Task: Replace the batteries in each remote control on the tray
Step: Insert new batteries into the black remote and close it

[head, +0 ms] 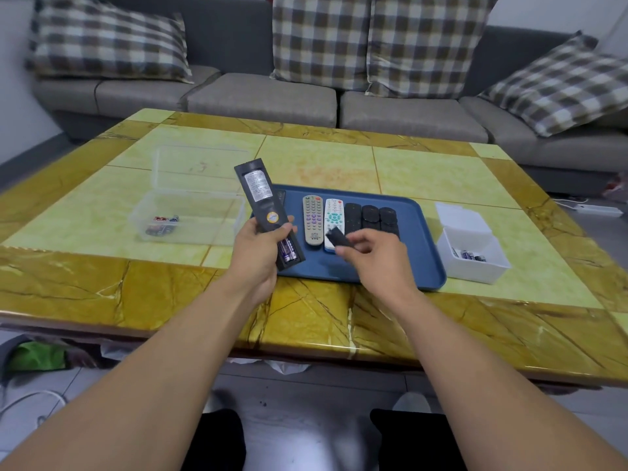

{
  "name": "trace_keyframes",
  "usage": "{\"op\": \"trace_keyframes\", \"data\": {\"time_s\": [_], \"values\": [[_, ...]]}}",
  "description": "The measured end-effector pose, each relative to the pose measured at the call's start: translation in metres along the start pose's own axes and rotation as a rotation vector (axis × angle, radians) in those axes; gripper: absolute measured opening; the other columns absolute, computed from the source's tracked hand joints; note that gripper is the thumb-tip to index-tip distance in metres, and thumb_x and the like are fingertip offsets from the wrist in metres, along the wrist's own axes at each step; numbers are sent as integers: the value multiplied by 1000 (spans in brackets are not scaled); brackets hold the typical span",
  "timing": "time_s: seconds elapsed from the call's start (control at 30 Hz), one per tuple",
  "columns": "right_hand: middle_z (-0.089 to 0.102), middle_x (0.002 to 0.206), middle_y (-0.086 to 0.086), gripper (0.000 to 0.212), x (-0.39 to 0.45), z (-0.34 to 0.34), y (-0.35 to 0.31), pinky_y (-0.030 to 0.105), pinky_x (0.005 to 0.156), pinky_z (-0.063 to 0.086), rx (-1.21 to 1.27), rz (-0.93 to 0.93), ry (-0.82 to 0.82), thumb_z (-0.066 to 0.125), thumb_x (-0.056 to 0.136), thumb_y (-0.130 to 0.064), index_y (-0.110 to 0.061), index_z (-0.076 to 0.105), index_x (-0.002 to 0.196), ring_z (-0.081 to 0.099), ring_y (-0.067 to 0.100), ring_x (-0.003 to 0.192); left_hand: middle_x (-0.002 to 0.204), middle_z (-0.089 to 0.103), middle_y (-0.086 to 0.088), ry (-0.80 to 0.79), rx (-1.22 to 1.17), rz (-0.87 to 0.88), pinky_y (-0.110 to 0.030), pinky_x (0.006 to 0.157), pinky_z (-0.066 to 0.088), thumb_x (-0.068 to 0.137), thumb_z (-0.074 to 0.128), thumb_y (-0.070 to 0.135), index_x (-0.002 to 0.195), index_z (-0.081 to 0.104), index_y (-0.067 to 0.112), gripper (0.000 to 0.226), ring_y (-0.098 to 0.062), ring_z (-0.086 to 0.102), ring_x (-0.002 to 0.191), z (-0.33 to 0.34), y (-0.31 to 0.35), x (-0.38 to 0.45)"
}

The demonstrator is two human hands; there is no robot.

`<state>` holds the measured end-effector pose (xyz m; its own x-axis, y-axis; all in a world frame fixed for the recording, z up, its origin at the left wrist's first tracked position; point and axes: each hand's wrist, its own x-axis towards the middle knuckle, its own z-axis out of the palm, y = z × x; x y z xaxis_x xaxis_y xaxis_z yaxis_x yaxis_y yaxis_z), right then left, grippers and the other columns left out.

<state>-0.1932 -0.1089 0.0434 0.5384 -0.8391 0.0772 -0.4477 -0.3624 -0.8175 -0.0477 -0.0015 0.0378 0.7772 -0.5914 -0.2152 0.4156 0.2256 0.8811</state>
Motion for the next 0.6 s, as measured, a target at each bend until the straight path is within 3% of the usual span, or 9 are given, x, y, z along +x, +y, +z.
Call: {"op": "trace_keyframes", "data": {"time_s": [0.1, 0.17, 0.27, 0.43, 0.6], "values": [[78, 87, 1, 16, -18, 6, -22, 25, 69, 57, 501, 114, -132, 78, 85, -24, -19, 75, 100, 71, 11, 75, 118, 67, -14, 7, -107, -16, -41, 86, 59, 99, 51, -3, 128, 53, 1, 29, -24, 71, 95, 6, -2, -2], [77, 95, 8, 17, -28, 15, -28, 23, 67, 58, 652, 222, -241, 77, 86, -16, -12, 75, 102, 71, 14, 73, 114, 67, -16, -19, -158, -31, -45, 88, 59, 101, 48, -1, 123, 54, 0, 23, -27, 71, 95, 11, -2, -3], [73, 88, 10, 21, -34, 25, -29, 21, 61, 57, 692, 301, -211, 80, 81, -8, -5, 70, 99, 68, 13, 68, 111, 69, -16, -79, -176, -41, -53, 96, 55, 100, 51, 2, 112, 57, 6, 14, -35, 68, 111, 16, -2, -6], [68, 82, 9, 32, -29, 33, -26, 23, 58, 54, 718, 277, -50, 84, 77, -8, -8, 59, 97, 67, 16, 70, 94, 74, -4, -153, -37, 43, -46, 86, 58, 83, 60, -21, 118, 53, 8, 47, -26, 72, 95, 19, -4, -16], [72, 93, 19, 25, -30, 32, -25, 20, 59, 54, 701, 243, -48, 78, 85, -15, -11, 65, 106, 71, 20, 77, 123, 67, -16, -157, 15, 79, -52, 98, 54, 82, 61, -24, 133, 48, 4, 60, -34, 68, 113, 12, -6, -12]]}}
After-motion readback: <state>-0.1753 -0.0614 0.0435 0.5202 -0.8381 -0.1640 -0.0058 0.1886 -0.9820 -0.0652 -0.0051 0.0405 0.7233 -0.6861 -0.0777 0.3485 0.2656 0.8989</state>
